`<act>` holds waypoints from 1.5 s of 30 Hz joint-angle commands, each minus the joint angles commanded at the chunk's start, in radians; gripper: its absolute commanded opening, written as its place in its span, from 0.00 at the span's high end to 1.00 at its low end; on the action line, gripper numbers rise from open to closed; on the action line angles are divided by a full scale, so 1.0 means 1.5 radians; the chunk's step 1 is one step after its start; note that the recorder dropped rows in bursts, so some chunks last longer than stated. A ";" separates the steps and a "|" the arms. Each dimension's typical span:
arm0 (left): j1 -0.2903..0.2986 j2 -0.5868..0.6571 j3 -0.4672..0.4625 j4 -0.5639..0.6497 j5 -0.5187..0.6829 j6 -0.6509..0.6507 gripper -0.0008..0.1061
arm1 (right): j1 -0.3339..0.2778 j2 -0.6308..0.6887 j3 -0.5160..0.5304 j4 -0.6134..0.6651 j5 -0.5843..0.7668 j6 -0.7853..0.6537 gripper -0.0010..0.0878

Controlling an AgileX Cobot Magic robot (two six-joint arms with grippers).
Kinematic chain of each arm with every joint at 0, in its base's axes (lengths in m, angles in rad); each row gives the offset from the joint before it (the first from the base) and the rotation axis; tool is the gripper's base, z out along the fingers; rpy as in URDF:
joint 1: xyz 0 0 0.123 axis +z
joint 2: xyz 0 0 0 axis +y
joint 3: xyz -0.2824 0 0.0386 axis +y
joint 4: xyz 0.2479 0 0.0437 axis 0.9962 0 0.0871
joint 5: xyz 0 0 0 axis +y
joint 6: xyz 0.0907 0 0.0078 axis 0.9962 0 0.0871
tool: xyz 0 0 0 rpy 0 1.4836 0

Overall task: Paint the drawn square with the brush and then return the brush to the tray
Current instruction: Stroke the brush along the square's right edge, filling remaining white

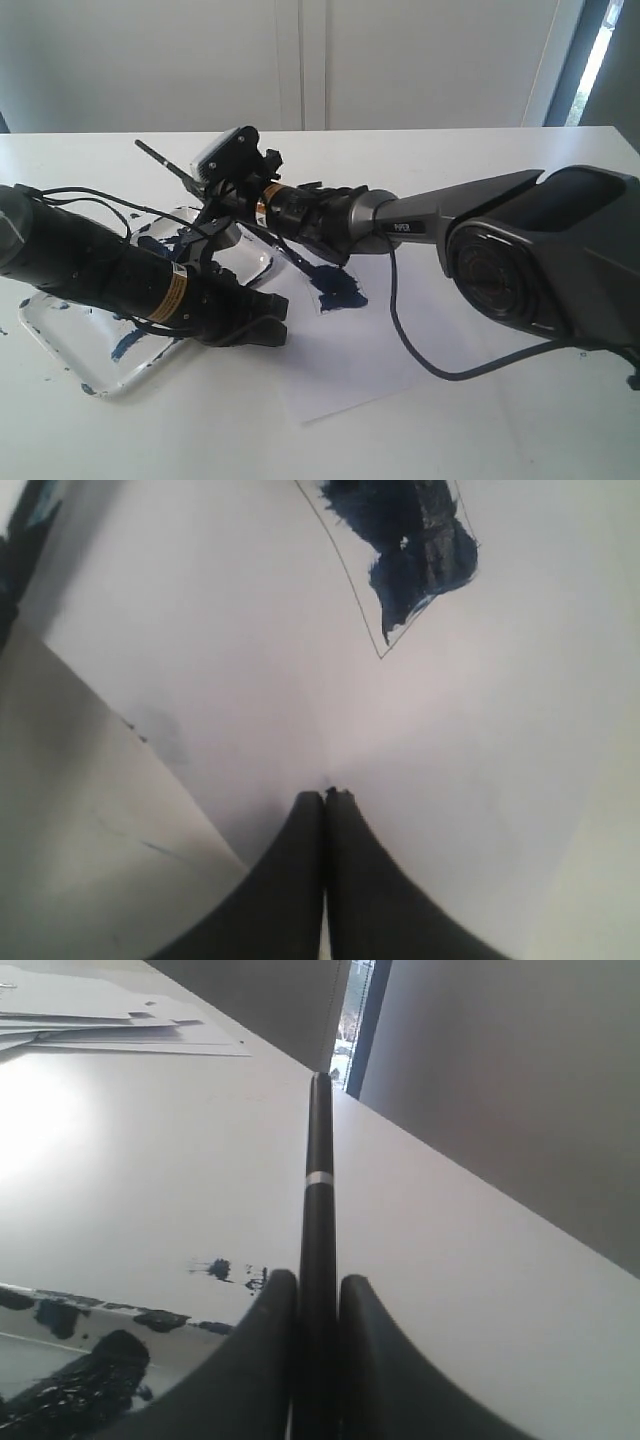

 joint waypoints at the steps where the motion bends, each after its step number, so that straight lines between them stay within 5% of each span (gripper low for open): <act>1: 0.000 0.000 0.000 0.000 0.000 0.000 0.95 | 0.003 0.000 0.001 -0.002 -0.004 0.000 0.99; 21: 0.006 0.000 0.000 0.000 -0.004 -0.003 0.95 | 0.004 -0.025 0.028 0.004 0.079 -0.038 0.99; 29: 0.039 0.000 0.000 0.000 -0.023 -0.003 0.95 | 0.004 -0.025 0.081 0.004 0.015 -0.038 0.99; 41: 0.040 -0.001 0.000 0.000 -0.030 0.015 0.95 | -0.005 -0.073 0.093 0.006 0.028 -0.019 0.99; 45: 0.040 -0.021 0.000 0.000 -0.011 0.017 0.95 | -0.012 -0.086 0.146 0.004 0.002 -0.019 0.99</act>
